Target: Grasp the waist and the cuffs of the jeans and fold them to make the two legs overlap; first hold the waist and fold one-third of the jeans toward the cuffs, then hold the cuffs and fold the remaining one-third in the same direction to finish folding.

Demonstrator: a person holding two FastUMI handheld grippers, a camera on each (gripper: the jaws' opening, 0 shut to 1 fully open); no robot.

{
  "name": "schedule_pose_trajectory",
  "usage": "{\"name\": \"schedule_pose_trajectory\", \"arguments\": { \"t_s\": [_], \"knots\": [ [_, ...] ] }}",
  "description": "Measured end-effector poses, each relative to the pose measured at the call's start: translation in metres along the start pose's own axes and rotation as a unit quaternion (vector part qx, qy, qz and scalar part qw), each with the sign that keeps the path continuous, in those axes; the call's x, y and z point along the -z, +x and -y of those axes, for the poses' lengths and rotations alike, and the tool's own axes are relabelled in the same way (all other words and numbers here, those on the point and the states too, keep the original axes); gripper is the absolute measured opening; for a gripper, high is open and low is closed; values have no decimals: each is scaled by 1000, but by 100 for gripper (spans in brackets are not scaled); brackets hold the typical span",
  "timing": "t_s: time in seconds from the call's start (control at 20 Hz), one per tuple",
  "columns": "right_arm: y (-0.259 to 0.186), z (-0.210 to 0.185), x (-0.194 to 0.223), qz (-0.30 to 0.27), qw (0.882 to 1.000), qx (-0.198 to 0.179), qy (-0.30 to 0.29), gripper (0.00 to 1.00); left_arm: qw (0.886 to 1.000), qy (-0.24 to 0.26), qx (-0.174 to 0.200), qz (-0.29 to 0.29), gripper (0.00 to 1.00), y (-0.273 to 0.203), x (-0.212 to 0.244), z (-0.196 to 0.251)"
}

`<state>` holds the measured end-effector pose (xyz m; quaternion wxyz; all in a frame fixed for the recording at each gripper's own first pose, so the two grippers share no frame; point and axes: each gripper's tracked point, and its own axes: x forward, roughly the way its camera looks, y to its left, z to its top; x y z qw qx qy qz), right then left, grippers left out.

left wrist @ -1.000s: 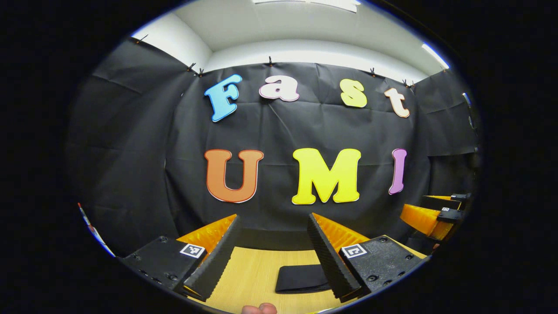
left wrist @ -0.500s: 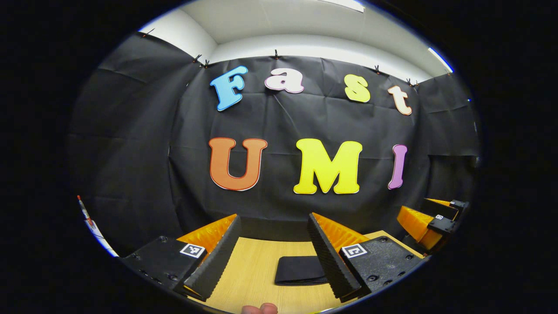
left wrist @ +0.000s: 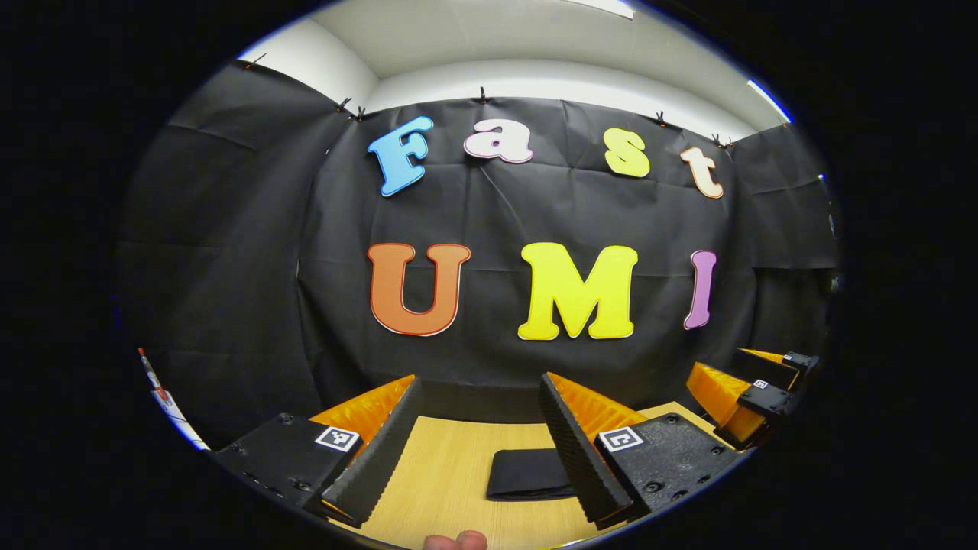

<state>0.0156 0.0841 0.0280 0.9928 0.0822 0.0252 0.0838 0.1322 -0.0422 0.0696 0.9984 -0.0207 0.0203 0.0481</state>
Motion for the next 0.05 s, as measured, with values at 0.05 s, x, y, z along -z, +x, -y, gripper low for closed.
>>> {"name": "schedule_pose_trajectory", "arguments": {
  "t_s": [0.05],
  "knots": [
    [2, -4, 1, -2, 1000, -6, -2, 99, 1000, -4, -1, 0, 98, 0, 0, 1]
  ]
}}
